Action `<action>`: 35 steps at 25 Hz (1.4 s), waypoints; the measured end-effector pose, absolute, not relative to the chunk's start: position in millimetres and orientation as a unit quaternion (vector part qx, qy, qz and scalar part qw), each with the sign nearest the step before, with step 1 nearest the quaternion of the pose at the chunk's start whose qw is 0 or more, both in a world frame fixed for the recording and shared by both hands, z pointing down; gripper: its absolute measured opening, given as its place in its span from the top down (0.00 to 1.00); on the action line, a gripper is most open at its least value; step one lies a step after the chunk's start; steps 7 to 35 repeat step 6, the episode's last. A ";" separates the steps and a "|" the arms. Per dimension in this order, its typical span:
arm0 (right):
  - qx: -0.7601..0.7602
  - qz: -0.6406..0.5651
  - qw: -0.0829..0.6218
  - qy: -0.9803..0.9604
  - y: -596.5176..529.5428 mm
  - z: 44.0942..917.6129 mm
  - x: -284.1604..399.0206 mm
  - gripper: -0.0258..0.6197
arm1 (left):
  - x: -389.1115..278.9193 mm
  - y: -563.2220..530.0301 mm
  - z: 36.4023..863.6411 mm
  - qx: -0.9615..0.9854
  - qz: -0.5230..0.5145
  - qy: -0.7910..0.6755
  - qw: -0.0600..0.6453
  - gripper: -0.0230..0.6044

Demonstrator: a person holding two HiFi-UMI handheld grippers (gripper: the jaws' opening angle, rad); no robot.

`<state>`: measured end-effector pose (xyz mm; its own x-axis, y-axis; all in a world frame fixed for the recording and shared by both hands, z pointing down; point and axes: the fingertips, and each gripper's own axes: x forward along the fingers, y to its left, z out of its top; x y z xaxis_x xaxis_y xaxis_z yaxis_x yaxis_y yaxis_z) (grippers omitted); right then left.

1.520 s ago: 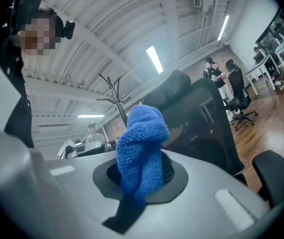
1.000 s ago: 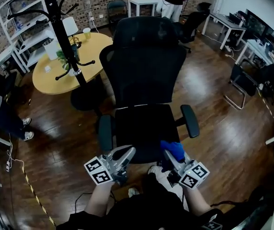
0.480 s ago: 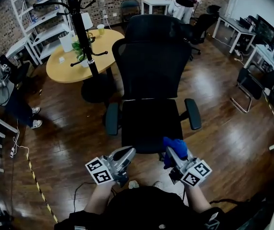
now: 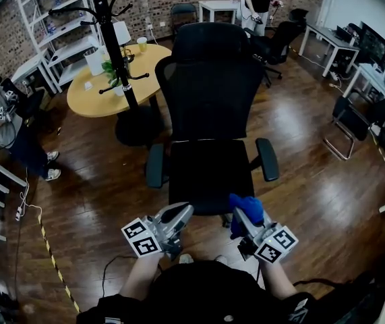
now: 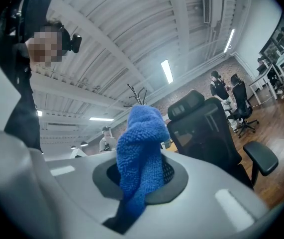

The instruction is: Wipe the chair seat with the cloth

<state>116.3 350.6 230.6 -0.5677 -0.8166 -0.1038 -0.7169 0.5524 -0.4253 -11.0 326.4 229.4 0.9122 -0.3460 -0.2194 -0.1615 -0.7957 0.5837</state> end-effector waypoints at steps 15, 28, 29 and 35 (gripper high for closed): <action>-0.437 -0.165 0.145 0.872 349.3 220.1 111.5 0.91 | -13.2 326.0 221.7 0.934 -0.161 -0.137 0.289 0.97; -0.437 -0.165 0.145 0.872 349.3 220.1 111.5 0.91 | -13.2 326.0 221.7 0.934 -0.161 -0.137 0.289 0.97; -0.437 -0.165 0.145 0.872 349.3 220.1 111.5 0.91 | -13.2 326.0 221.7 0.934 -0.161 -0.137 0.289 0.97; -0.437 -0.165 0.145 0.872 349.3 220.1 111.5 0.91 | -13.2 326.0 221.7 0.934 -0.161 -0.137 0.289 0.97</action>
